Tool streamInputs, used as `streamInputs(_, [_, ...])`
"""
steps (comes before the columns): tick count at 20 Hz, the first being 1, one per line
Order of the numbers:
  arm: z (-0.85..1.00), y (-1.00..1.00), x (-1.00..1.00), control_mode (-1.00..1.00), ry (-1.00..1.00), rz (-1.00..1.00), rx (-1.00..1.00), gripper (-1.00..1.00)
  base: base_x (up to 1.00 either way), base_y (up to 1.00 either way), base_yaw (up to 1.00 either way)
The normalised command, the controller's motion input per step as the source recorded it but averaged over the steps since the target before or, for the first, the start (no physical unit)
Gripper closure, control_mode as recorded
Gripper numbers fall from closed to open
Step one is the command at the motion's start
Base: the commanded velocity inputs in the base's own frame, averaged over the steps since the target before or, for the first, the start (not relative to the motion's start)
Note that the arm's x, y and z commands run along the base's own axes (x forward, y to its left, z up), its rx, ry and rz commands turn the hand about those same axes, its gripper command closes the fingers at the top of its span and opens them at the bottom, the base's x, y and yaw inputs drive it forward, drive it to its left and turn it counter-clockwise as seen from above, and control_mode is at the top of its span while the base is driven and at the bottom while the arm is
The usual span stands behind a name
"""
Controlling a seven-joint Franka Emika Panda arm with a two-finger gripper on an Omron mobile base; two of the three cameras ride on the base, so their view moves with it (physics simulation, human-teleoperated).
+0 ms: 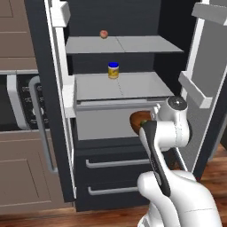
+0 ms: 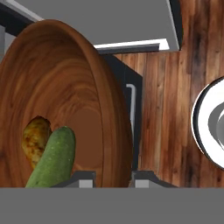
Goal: Pick the chicken drumstick and cucumber from their plates and place them in the bowl. Then put the bowl in the fridge.
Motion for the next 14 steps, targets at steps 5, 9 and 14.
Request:
streamInputs(5, [0.00,0.00,0.00,1.00,0.00,0.00,0.00,1.00,0.44,0.23,0.00])
streamInputs(9, [0.00,0.00,0.00,1.00,0.00,0.00,0.00,1.00,0.36,0.05,0.02])
streamInputs(14, [0.00,0.00,0.00,1.00,0.00,0.00,0.00,1.00,0.00,0.00,0.00])
